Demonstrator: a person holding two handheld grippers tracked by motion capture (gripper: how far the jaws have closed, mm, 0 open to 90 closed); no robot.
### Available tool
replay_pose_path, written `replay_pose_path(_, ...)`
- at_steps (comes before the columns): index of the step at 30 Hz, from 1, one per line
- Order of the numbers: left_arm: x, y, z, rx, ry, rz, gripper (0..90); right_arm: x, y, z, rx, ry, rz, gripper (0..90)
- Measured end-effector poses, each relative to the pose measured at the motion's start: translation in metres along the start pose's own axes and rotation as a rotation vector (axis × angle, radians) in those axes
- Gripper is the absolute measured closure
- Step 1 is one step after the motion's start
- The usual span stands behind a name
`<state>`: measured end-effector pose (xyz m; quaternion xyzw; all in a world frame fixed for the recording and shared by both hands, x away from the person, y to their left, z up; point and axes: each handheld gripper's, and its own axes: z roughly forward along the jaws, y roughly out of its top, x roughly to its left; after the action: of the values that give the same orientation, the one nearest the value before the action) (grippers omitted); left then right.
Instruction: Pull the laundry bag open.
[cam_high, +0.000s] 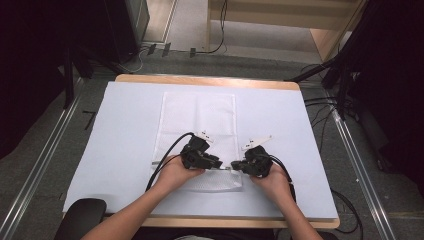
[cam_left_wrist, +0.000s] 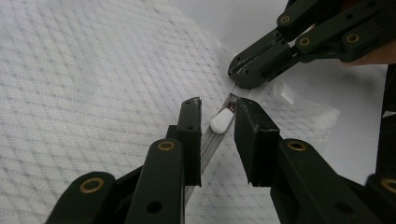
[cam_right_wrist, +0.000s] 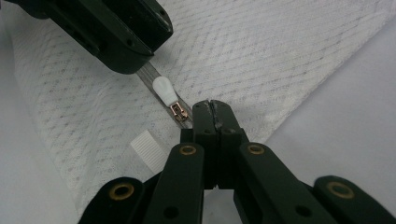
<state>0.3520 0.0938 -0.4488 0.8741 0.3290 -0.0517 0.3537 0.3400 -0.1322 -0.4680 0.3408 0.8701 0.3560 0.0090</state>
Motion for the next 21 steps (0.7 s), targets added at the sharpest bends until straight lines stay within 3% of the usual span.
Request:
replay_pose_path(14,-0.003,-0.001,0.015,0.017,0.006,0.015,71.7,0.001,-0.001,0.000,-0.003,-0.007,-0.002,90.0)
replay_pose_path(19,-0.006,-0.002,0.018,0.016,-0.010,0.026,76.7,0.001,-0.001,0.000,-0.003,-0.006,0.004,90.0)
replay_pose_path(21,-0.008,-0.003,0.019,0.020,0.005,0.036,78.1,0.001,-0.001,0.000,-0.002,-0.006,0.004,90.0)
